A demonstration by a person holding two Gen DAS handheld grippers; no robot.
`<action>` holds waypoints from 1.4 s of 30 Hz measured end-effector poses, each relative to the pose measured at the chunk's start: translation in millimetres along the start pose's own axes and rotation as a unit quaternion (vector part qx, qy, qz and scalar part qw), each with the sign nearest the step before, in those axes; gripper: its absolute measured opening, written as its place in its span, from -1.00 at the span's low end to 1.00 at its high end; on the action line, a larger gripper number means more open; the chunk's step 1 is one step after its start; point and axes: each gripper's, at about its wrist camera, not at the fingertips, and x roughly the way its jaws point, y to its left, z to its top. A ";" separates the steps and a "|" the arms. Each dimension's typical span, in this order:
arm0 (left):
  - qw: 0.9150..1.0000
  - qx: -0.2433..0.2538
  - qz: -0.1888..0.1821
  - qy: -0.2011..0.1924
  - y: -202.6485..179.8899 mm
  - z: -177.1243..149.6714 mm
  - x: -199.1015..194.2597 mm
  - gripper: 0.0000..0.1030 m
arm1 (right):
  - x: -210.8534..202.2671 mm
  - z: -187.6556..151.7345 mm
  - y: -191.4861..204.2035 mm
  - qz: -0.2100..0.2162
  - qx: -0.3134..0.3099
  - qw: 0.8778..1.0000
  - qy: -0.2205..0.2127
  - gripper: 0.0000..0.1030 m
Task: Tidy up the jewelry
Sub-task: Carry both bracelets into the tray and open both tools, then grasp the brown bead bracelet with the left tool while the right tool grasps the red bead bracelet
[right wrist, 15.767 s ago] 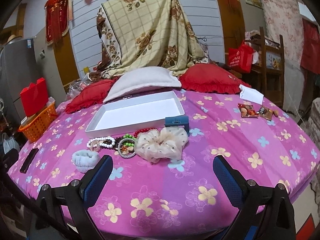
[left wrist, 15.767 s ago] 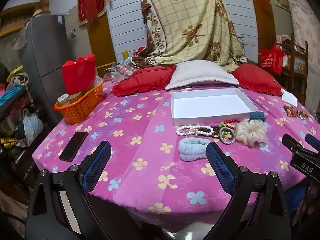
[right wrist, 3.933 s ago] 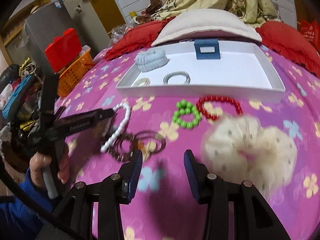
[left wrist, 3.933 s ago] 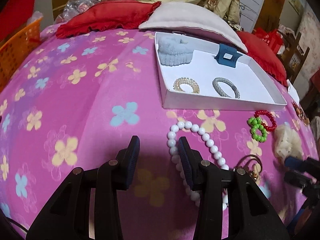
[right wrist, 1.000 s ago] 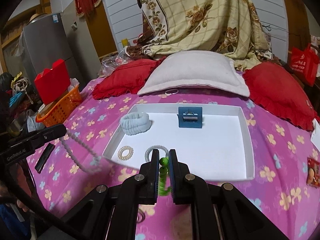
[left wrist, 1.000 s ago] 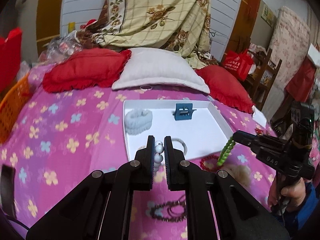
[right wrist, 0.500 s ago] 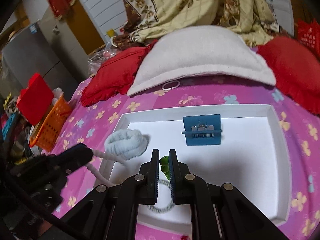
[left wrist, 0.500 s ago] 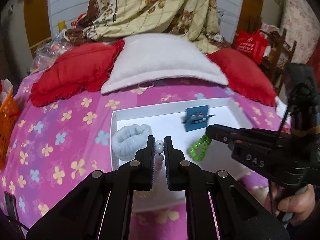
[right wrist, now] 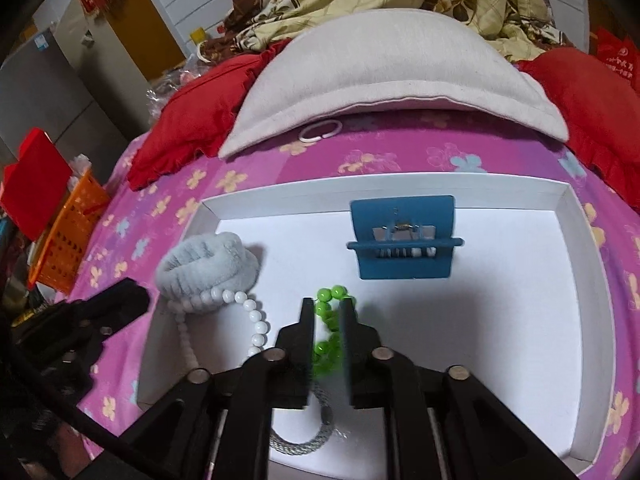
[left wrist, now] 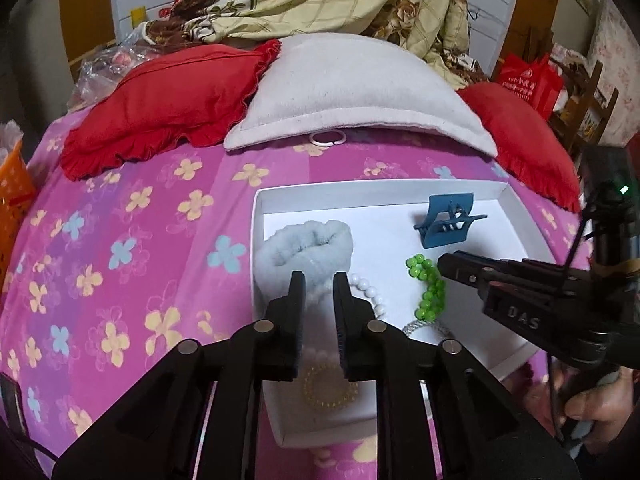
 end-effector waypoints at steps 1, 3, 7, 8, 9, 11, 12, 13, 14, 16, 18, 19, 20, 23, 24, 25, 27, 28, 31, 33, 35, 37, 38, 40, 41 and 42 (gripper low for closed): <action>1.000 -0.004 -0.002 -0.004 1.6 -1.1 -6.7 -0.63 | -3.9 -0.9 -0.1 -0.003 0.000 1.000 -0.005 -0.22; 1.000 -0.005 -0.006 -0.014 3.1 -2.8 -20.3 -0.58 | -20.6 -3.9 -0.9 -0.007 -0.004 1.000 -0.019 -0.15; 0.999 -0.001 0.003 -0.041 6.2 -14.7 -58.5 -0.43 | -51.9 -17.1 -5.5 -0.002 -0.014 0.999 -0.033 -0.15; 0.999 -0.001 0.004 -0.050 7.8 -20.8 -69.8 -0.39 | -64.6 -25.8 -9.2 0.000 -0.016 0.999 -0.038 -0.15; 0.998 -0.003 0.004 -0.058 9.6 -29.0 -82.0 -0.29 | -73.0 -32.9 -11.7 0.001 -0.018 0.999 -0.040 -0.15; 0.998 -0.008 0.004 -0.067 12.6 -44.3 -98.8 -0.15 | -91.1 -50.6 -18.8 0.003 -0.020 0.999 -0.045 -0.15; 0.998 -0.011 0.004 -0.069 14.6 -54.3 -106.8 -0.13 | -97.7 -58.9 -21.4 0.003 -0.021 0.999 -0.047 -0.15; 0.998 -0.014 0.004 -0.069 16.5 -66.0 -113.8 -0.13 | -109.8 -73.7 -28.4 0.003 -0.019 0.998 -0.051 -0.14; 0.998 -0.015 0.006 -0.068 17.5 -72.2 -116.5 -0.13 | -116.3 -82.3 -32.7 0.003 -0.018 0.998 -0.053 -0.14; 0.998 -0.015 0.015 -0.057 20.0 -95.7 -121.4 -0.13 | -133.0 -108.8 -47.0 -0.002 -0.009 0.998 -0.059 -0.13; 0.999 -0.018 0.018 -0.044 21.1 -113.6 -120.5 -0.13 | -144.7 -132.9 -62.3 -0.007 0.005 0.998 -0.062 -0.12; 0.999 -0.021 0.013 -0.035 20.8 -124.6 -118.7 -0.13 | -149.0 -142.5 -67.7 -0.009 0.010 0.998 -0.062 -0.12; 0.999 -0.022 0.009 -0.028 19.9 -131.3 -116.6 -0.13 | -153.3 -155.6 -75.6 -0.012 0.018 0.998 -0.062 -0.12; 1.000 -0.018 -0.002 -0.004 10.1 -155.8 -107.8 -0.13 | -160.2 -181.1 -91.8 -0.013 0.037 0.997 -0.061 -0.12; 1.000 -0.015 -0.003 0.004 5.5 -162.9 -104.1 -0.13 | -161.5 -186.2 -94.4 -0.012 0.041 0.997 -0.061 -0.11; 1.000 -0.014 -0.003 0.013 1.2 -168.4 -99.7 -0.13 | -163.7 -194.2 -99.0 -0.011 0.047 0.997 -0.062 -0.11; 1.000 -0.011 -0.003 0.020 -4.1 -174.3 -93.8 -0.13 | -166.9 -205.1 -103.8 -0.007 0.054 0.996 -0.065 -0.11; 1.000 -0.008 0.001 0.023 -6.6 -176.4 -89.5 -0.13 | -167.8 -208.6 -105.1 -0.005 0.056 0.996 -0.065 -0.11; 0.999 -0.003 0.008 0.033 -8.5 -177.7 -77.4 -0.13 | -168.8 -216.1 -104.1 -0.004 0.051 0.996 -0.069 -0.11; 0.999 -0.002 0.003 0.045 -9.2 -179.4 -68.6 -0.13 | -167.7 -219.2 -101.0 -0.006 0.043 0.997 -0.071 -0.11; 0.999 0.001 0.007 0.052 -10.4 -180.8 -60.5 -0.13 | -164.1 -221.4 -97.6 -0.007 0.034 0.997 -0.070 -0.11; 0.998 0.000 0.007 0.058 -11.9 -181.6 -52.0 -0.13 | -159.6 -222.8 -95.0 -0.006 0.029 0.997 -0.066 -0.11; 0.998 -0.001 0.007 0.060 -12.0 -181.2 -50.3 -0.14 | -156.7 -223.2 -93.9 -0.005 0.028 0.998 -0.063 -0.11; 0.998 0.006 0.013 0.055 -14.7 -179.6 -50.1 -0.87 | -153.2 -223.3 -92.8 -0.003 0.029 0.998 -0.062 -0.11; 0.998 0.006 0.013 0.057 -14.9 -179.2 -50.2 -0.86 | -152.7 -223.4 -92.9 -0.002 0.030 0.998 -0.063 -0.11; 0.998 0.002 0.015 0.056 -13.3 -179.3 -51.1 -0.86 | -152.7 -223.0 -93.2 0.000 0.033 0.997 -0.065 -0.11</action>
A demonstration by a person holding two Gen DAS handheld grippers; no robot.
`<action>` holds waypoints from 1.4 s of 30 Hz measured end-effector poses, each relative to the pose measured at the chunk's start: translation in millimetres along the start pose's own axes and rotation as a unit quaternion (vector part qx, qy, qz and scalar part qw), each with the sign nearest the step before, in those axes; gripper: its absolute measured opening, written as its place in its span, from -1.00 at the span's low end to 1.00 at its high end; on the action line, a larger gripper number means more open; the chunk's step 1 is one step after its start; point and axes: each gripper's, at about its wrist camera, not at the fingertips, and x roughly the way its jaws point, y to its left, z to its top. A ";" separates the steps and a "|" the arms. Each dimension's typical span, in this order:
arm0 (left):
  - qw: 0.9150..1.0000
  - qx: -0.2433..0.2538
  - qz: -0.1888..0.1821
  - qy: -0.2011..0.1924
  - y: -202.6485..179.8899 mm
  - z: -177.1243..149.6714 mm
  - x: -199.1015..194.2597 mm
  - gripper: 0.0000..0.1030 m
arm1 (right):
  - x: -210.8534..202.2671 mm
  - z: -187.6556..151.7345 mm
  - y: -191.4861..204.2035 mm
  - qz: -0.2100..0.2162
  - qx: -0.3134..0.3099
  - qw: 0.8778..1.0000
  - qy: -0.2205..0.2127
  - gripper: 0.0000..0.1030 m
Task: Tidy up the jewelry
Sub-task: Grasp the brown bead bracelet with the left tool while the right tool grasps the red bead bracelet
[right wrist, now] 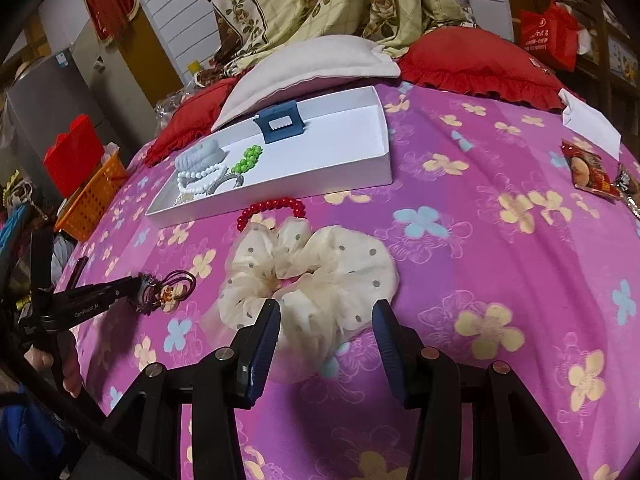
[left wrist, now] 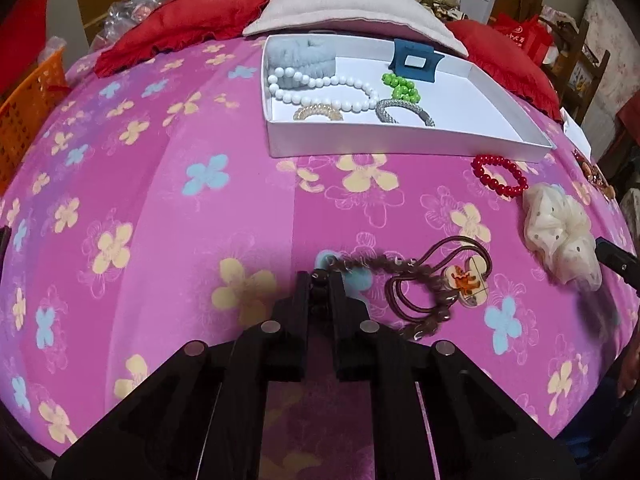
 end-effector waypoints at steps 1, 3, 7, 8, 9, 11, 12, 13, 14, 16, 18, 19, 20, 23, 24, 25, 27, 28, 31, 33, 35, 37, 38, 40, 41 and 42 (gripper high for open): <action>1.000 -0.004 0.007 -0.006 3.1 -1.2 -1.5 -0.86 | -0.3 0.5 0.2 0.000 0.001 1.000 -0.002 -0.11; 1.000 -0.011 0.025 -0.015 11.2 -4.8 -2.2 -0.86 | -2.2 3.1 1.1 -0.001 -0.001 1.000 -0.007 -0.11; 0.999 -0.022 0.029 -0.035 31.2 -10.6 -4.9 -0.85 | -1.1 9.5 7.2 -0.005 -0.015 1.000 -0.005 -0.11; 0.999 -0.023 0.028 -0.040 34.0 -11.1 -4.7 -0.85 | 0.6 11.8 10.8 -0.005 -0.018 1.000 -0.003 -0.11; 0.998 -0.023 0.027 -0.046 35.7 -11.5 -4.7 -0.85 | 1.6 12.9 13.5 -0.005 -0.020 1.000 -0.002 -0.11; 0.998 -0.021 0.029 -0.057 36.0 -12.4 -3.3 -0.85 | 5.3 15.0 23.6 -0.002 -0.030 1.000 0.002 -0.11; 0.997 -0.019 0.031 -0.062 35.4 -13.1 -3.1 -0.85 | 7.3 15.5 29.2 -0.002 -0.037 0.999 0.004 -0.11; 0.997 -0.015 0.035 -0.070 34.1 -14.5 -2.8 -0.85 | 9.1 15.9 33.5 -0.003 -0.042 0.999 0.006 -0.11; 0.996 -0.012 0.037 -0.075 33.5 -16.0 -3.0 -0.85 | 13.1 17.1 42.5 -0.007 -0.057 0.998 0.011 -0.10; 0.996 -0.005 0.039 -0.085 32.6 -17.8 -2.9 -0.84 | 19.8 20.9 54.5 -0.015 -0.078 0.997 0.017 -0.10; 0.996 -0.012 0.029 -0.085 36.9 -18.2 -3.6 -0.85 | 30.0 32.8 67.7 -0.026 -0.100 0.994 0.022 -0.10; 0.996 -0.019 0.019 -0.085 39.8 -18.1 -3.6 -0.85 | 34.9 38.1 70.4 -0.029 -0.103 0.994 0.026 -0.09; 0.996 -0.025 0.011 -0.085 42.8 -17.8 -3.5 -0.85 | 43.2 46.6 73.4 -0.037 -0.104 0.993 0.033 -0.09; 0.996 -0.036 -0.004 -0.086 46.6 -17.5 -3.7 -0.85 | 71.1 71.3 73.9 -0.038 -0.084 0.994 0.056 -0.09; 0.996 -0.037 -0.006 -0.086 46.9 -17.6 -3.8 -0.85 | 78.6 75.9 72.6 -0.041 -0.078 0.994 0.064 -0.09; 0.995 -0.039 -0.008 -0.087 47.3 -17.5 -3.9 -0.85 | 87.7 80.3 71.5 -0.046 -0.073 0.994 0.073 -0.09; 0.995 -0.042 -0.011 -0.087 47.9 -17.1 -3.6 -0.84 | 105.5 86.0 69.5 -0.071 -0.073 0.991 0.090 -0.13; 0.995 -0.042 -0.012 -0.087 47.8 -17.0 -3.6 -0.84 | 109.8 86.4 69.1 -0.078 -0.075 0.990 0.094 -0.21; 0.995 -0.042 -0.012 -0.087 48.2 -17.5 -3.8 -0.84 | 123.5 84.4 69.8 -0.102 -0.088 0.986 0.100 -0.31; 0.995 -0.043 -0.013 -0.088 48.0 -17.3 -3.8 -0.84 | 126.1 81.0 72.7 -0.112 -0.097 0.984 0.097 -0.32; 0.995 -0.042 -0.018 -0.088 47.9 -17.4 -3.8 -0.79 | 125.2 79.3 75.1 -0.108 -0.095 0.985 0.093 -0.49; 0.995 -0.039 -0.018 -0.088 46.1 -16.9 -3.8 -0.76 | 124.6 77.2 80.1 -0.097 -0.096 0.986 0.094 -0.65; 0.995 -0.038 -0.018 -0.087 46.2 -17.1 -3.9 -0.76 | 124.1 76.0 81.6 -0.090 -0.093 0.987 0.095 -0.77; 0.996 -0.036 -0.017 -0.085 45.3 -17.5 -4.6 -0.79 | 121.6 73.8 84.9 -0.082 -0.087 0.989 0.092 -0.83; 0.996 -0.036 -0.015 -0.085 45.4 -18.7 -5.5 -0.83 | 119.1 73.2 87.8 -0.080 -0.087 0.989 0.086 -0.83; 0.996 -0.038 -0.013 -0.085 46.9 -20.5 -6.3 -0.86 | 115.3 72.8 90.3 -0.076 -0.087 0.990 0.079 -0.83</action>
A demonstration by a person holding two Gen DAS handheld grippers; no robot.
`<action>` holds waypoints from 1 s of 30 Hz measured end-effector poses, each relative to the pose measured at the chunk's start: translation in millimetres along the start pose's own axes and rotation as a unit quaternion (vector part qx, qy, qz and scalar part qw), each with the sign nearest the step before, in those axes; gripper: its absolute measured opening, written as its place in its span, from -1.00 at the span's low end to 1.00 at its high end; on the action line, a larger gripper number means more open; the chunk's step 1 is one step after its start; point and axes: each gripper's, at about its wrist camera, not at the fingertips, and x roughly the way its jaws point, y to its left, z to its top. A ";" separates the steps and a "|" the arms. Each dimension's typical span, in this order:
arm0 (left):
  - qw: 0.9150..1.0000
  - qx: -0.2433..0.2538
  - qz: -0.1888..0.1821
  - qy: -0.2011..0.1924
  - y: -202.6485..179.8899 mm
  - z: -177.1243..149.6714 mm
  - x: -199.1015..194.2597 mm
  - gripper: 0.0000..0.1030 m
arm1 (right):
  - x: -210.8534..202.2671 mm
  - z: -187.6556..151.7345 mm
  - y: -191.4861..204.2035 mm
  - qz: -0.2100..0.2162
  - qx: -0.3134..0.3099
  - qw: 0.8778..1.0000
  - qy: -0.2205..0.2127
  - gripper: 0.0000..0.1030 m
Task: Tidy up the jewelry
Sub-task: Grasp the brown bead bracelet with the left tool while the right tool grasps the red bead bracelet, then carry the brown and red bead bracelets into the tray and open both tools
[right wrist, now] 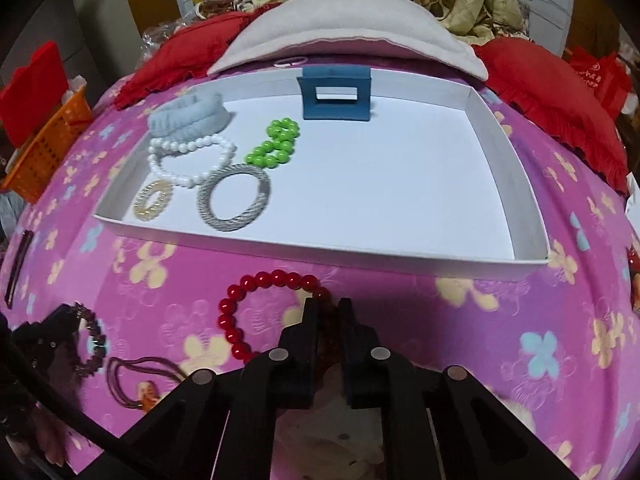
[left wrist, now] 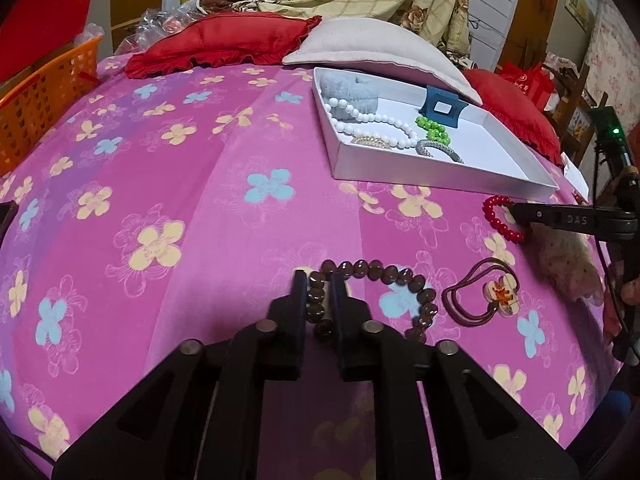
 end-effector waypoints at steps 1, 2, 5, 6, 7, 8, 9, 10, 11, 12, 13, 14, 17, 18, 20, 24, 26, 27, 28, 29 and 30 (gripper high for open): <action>1.000 -0.006 0.002 -0.001 1.0 -1.1 -1.4 -0.86 | -3.9 -0.4 2.7 0.004 0.001 1.000 -0.005 -0.83; 1.000 -0.011 0.004 -0.003 2.8 -2.5 -2.5 -0.86 | -11.5 -1.3 3.8 0.012 0.003 1.000 -0.015 -0.83; 1.000 -0.017 0.006 -0.003 5.0 -5.2 -4.6 -0.86 | -34.4 -2.6 6.9 0.029 0.003 0.999 -0.039 -0.83; 1.000 -0.017 0.008 -0.004 4.5 -6.2 -5.2 -0.86 | -42.9 -3.0 7.3 0.034 0.002 0.998 -0.048 -0.83; 1.000 -0.017 0.011 -0.005 3.7 -7.2 -5.8 -0.86 | -49.3 -3.8 8.1 0.037 0.001 0.998 -0.053 -0.83; 1.000 -0.017 0.012 -0.005 3.7 -8.2 -6.5 -0.86 | -59.0 -4.5 8.6 0.040 -0.003 0.997 -0.063 -0.83; 1.000 -0.017 0.014 -0.006 3.8 -8.7 -6.9 -0.86 | -68.2 -5.5 8.7 0.043 -0.006 0.997 -0.071 -0.83; 1.000 -0.020 0.014 -0.005 3.7 -9.7 -7.8 -0.86 | -72.9 -6.1 8.5 0.045 -0.007 0.996 -0.076 -0.83; 1.000 -0.022 0.014 -0.005 4.0 -10.3 -8.7 -0.86 | -80.8 -7.4 7.5 0.045 -0.008 0.995 -0.083 -0.83; 1.000 -0.023 0.016 -0.004 3.9 -11.7 -10.3 -0.86 | -87.5 -8.8 6.2 0.045 -0.009 0.995 -0.090 -0.83; 1.000 -0.022 0.023 -0.005 2.4 -14.0 -12.8 -0.86 | -92.4 -10.7 4.9 0.045 -0.009 0.994 -0.095 -0.83; 0.999 -0.017 0.029 -0.008 0.1 -16.4 -15.9 -0.86 | -99.1 -12.3 2.8 0.046 -0.010 0.994 -0.101 -0.83; 0.999 0.002 0.034 -0.015 -8.6 -23.7 -28.9 -0.86 | -110.0 -15.2 -1.3 0.040 -0.013 0.993 -0.112 -0.83; 0.999 0.007 0.035 -0.016 -11.0 -25.1 -33.7 -0.86 | -111.1 -14.4 -3.5 0.040 -0.013 0.993 -0.113 -0.83; 0.999 0.013 0.028 -0.019 -15.1 -24.7 -46.0 -0.86 | -116.4 -14.9 -8.0 0.041 -0.011 0.992 -0.117 -0.83; 1.000 0.013 0.006 -0.028 -18.7 -9.6 -68.6 -0.86 | -123.9 -13.1 -17.6 0.042 -0.003 0.991 -0.127 -0.83; 0.999 0.011 -0.008 -0.038 -21.2 4.9 -81.1 -0.86 | -128.5 -11.7 -23.6 0.040 0.002 0.990 -0.134 -0.83; 0.999 0.011 -0.013 -0.043 -22.7 11.3 -86.0 -0.86 | -130.7 -11.8 -26.1 0.040 0.004 0.990 -0.137 -0.83; 0.999 0.011 -0.020 -0.050 -25.0 20.4 -92.3 -0.86 | -133.8 -10.7 -30.5 0.039 0.008 0.989 -0.142 -0.83; 0.998 0.011 -0.026 -0.055 -27.2 29.0 -96.6 -0.86 | -135.7 -10.2 -33.3 0.037 0.010 0.989 -0.145 -0.83; 0.998 0.012 -0.031 -0.059 -29.7 36.1 -100.1 -0.86 | -137.7 -9.0 -37.2 0.037 0.012 0.988 -0.148 -0.83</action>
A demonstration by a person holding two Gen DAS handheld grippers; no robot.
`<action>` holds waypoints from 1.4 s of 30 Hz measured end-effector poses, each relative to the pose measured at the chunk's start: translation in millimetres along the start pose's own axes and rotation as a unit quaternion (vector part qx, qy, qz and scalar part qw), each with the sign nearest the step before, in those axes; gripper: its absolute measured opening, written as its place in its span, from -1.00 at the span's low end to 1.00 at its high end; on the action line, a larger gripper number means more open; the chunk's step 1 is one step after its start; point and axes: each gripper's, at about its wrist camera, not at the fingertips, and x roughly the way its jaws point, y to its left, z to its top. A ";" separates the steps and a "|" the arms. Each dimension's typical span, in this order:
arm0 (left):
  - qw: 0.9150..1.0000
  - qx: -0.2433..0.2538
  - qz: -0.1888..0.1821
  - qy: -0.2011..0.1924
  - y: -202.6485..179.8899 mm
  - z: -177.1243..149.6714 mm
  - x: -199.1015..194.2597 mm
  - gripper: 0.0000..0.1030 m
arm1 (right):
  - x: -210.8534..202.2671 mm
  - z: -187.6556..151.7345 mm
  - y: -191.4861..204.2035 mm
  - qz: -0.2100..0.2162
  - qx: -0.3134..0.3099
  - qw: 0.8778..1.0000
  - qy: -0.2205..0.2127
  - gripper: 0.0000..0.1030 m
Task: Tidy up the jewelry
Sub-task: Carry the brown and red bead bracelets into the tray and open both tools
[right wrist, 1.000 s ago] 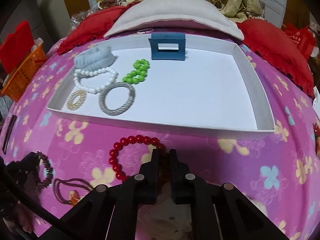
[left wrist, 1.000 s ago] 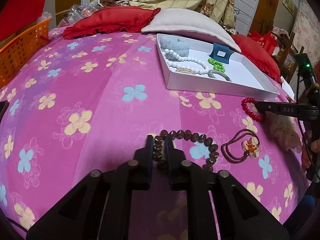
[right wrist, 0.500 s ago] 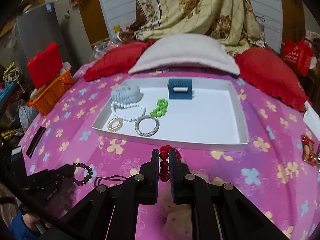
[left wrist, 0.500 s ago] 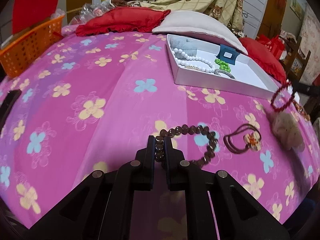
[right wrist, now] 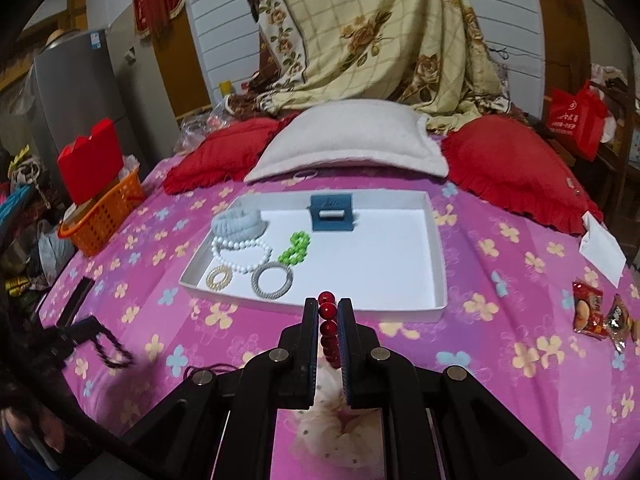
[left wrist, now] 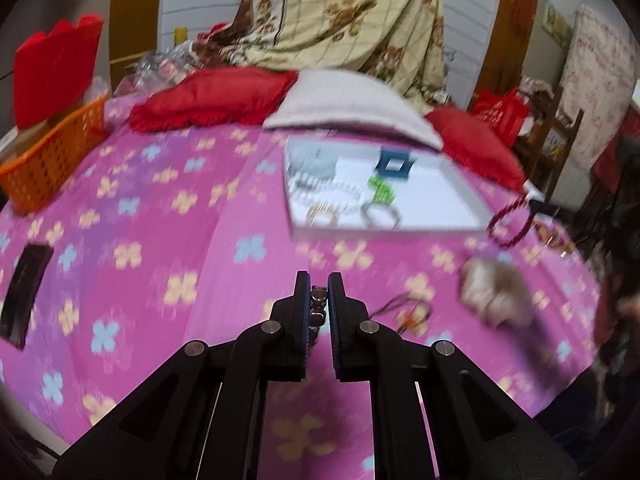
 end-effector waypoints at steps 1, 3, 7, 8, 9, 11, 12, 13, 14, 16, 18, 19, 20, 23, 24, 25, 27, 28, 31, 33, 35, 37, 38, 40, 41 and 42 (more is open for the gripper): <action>1.000 0.002 -0.004 -0.004 -3.2 6.9 -2.3 -0.86 | -1.2 1.8 -3.1 0.000 0.002 1.000 -0.001 -0.83; 1.000 0.010 -0.015 -0.009 -12.7 26.1 -3.2 -0.86 | -1.7 5.9 -9.3 -0.003 0.003 1.000 -0.003 -0.83; 0.999 0.035 -0.034 0.000 -35.9 60.8 10.8 -0.86 | 0.4 16.0 -19.8 -0.008 0.003 1.000 -0.009 -0.83; 0.999 0.040 -0.035 0.002 -40.6 65.0 13.9 -0.86 | 2.1 18.4 -21.7 -0.008 0.003 1.000 -0.009 -0.83; 0.998 0.050 -0.039 0.009 -49.6 73.5 22.6 -0.86 | 5.5 22.1 -24.3 -0.007 0.004 1.000 -0.009 -0.83; 0.997 0.061 -0.045 0.022 -62.4 84.5 38.3 -0.86 | 13.9 28.8 -28.6 -0.006 0.005 1.000 -0.006 -0.83; 0.996 0.065 -0.048 0.028 -67.8 88.2 44.7 -0.86 | 18.6 31.6 -30.7 -0.006 0.005 1.000 -0.004 -0.83; 0.996 0.071 -0.051 0.035 -76.4 93.2 54.3 -0.86 | 25.7 35.2 -32.4 -0.006 0.005 1.000 0.001 -0.83; 0.995 0.076 -0.052 0.041 -84.2 96.9 62.7 -0.86 | 35.3 38.9 -34.7 -0.007 0.006 1.000 0.008 -0.83; 0.994 0.083 -0.053 0.053 -98.1 102.6 80.7 -0.86 | 55.0 44.5 -39.3 -0.008 0.007 1.000 0.024 -0.83; 0.993 0.086 -0.055 0.066 -109.0 106.7 97.7 -0.86 | 72.8 48.5 -44.3 -0.008 0.011 0.999 0.039 -0.83; 0.992 0.087 -0.057 0.075 -114.8 108.5 108.7 -0.86 | 77.6 48.6 -46.3 -0.008 0.013 0.999 0.042 -0.83; 0.991 0.087 -0.058 0.081 -119.1 109.2 117.8 -0.86 | 85.9 49.9 -49.5 -0.008 0.016 0.999 0.047 -0.83; 0.989 0.084 -0.064 0.100 -128.5 110.8 146.4 -0.86 | 107.0 51.3 -57.7 -0.002 0.029 0.998 0.061 -0.83; 0.989 0.082 -0.067 0.107 -131.1 110.9 155.1 -0.86 | 111.8 51.5 -59.4 0.000 0.033 0.997 0.064 -0.83; 0.988 0.080 -0.069 0.117 -133.3 110.0 167.5 -0.86 | 119.2 51.5 -62.0 0.004 0.040 0.997 0.069 -0.83; 0.986 0.076 -0.068 0.133 -135.2 106.9 185.3 -0.86 | 128.6 51.7 -64.4 0.011 0.047 0.996 0.074 -0.83; 0.985 0.072 -0.067 0.142 -134.9 104.1 195.8 -0.86 | 132.0 51.6 -64.9 0.011 0.049 0.996 0.077 -0.83; 0.983 0.056 -0.069 0.160 -130.4 98.2 212.8 -0.86 | 143.0 50.0 -64.8 0.012 0.048 0.995 0.086 -0.83; 0.981 0.052 -0.077 0.168 -128.5 95.5 216.6 -0.84 | 149.2 47.7 -65.1 0.014 0.049 0.994 0.092 -0.83; 0.980 0.058 -0.089 0.171 -128.0 94.1 213.8 -0.79 | 153.6 45.6 -65.3 0.020 0.052 0.994 0.098 -0.83; 0.979 0.071 -0.093 0.165 -129.4 94.9 207.0 -0.53 | 155.2 44.0 -64.9 0.025 0.058 0.993 0.100 -0.78; 0.980 0.081 -0.092 0.154 -130.3 96.1 198.8 -0.45 | 154.0 43.5 -64.9 0.028 0.061 0.993 0.098 -0.66; 0.983 0.091 -0.089 0.136 -129.8 98.5 183.6 -0.27 | 150.2 43.3 -64.2 0.034 0.068 0.993 0.092 -0.34; 0.983 0.092 -0.089 0.132 -129.0 99.4 179.0 -0.25 | 144.5 43.5 -64.2 0.037 0.073 0.993 0.085 -0.17; 0.984 0.092 -0.091 0.126 -126.8 100.9 169.7 -0.25 | 139.7 43.9 -63.9 0.037 0.076 0.993 0.081 -0.15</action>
